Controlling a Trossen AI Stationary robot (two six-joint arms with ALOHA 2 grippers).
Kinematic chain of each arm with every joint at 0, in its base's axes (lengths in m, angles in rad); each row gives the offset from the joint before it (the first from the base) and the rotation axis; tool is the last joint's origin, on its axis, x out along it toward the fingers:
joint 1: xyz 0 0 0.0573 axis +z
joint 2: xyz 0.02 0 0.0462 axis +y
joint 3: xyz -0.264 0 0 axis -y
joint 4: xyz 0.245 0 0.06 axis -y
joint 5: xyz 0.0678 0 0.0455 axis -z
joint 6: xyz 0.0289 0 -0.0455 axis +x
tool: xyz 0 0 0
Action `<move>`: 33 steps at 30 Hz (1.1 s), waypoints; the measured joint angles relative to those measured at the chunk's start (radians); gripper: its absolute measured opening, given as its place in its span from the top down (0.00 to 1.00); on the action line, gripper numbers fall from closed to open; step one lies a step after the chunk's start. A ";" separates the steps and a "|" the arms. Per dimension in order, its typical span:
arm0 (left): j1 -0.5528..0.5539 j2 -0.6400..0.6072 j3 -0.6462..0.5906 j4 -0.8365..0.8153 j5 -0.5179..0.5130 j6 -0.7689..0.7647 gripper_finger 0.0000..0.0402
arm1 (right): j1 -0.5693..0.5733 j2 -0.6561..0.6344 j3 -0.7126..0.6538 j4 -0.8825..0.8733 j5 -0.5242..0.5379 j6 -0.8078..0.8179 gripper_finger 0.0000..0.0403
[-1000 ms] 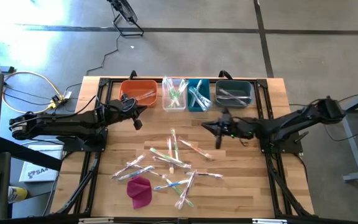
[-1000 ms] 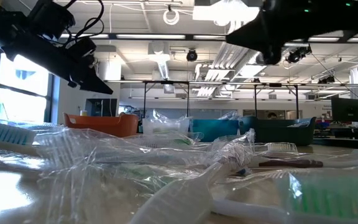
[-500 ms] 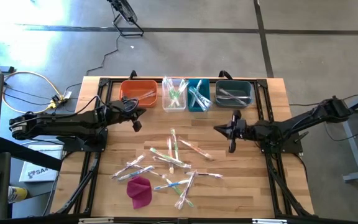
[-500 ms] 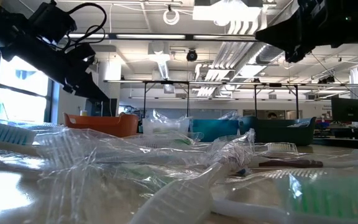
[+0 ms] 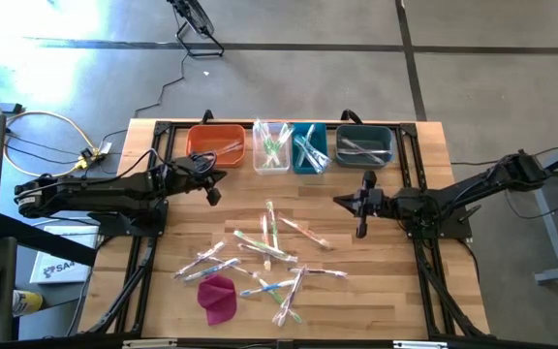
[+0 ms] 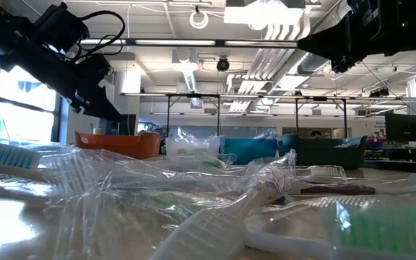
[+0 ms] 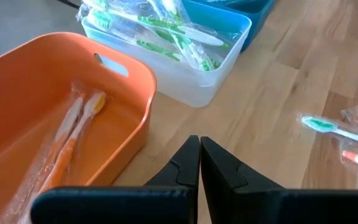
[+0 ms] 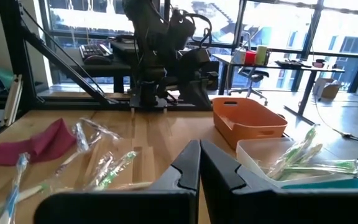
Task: Pick & Place Toothbrushes
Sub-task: Put the orange toothbrush into the orange bin
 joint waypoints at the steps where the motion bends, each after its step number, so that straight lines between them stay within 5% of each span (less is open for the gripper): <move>1: 0.000 0.000 0.000 -0.002 0.000 0.000 0.98 | 0.000 0.000 0.000 -0.002 0.000 0.000 0.99; 13: 0.000 0.000 0.000 -0.009 0.116 -0.057 0.98 | -0.007 -0.007 0.000 -0.019 -0.003 0.015 0.99; 22: 0.000 0.000 0.000 -0.012 0.158 -0.137 0.98 | -0.007 -0.155 0.002 -0.054 -0.002 -0.105 0.99; 33: -0.133 0.000 0.000 -0.005 0.171 -0.236 0.98 | -0.006 -0.300 0.002 -0.404 -0.040 0.045 0.99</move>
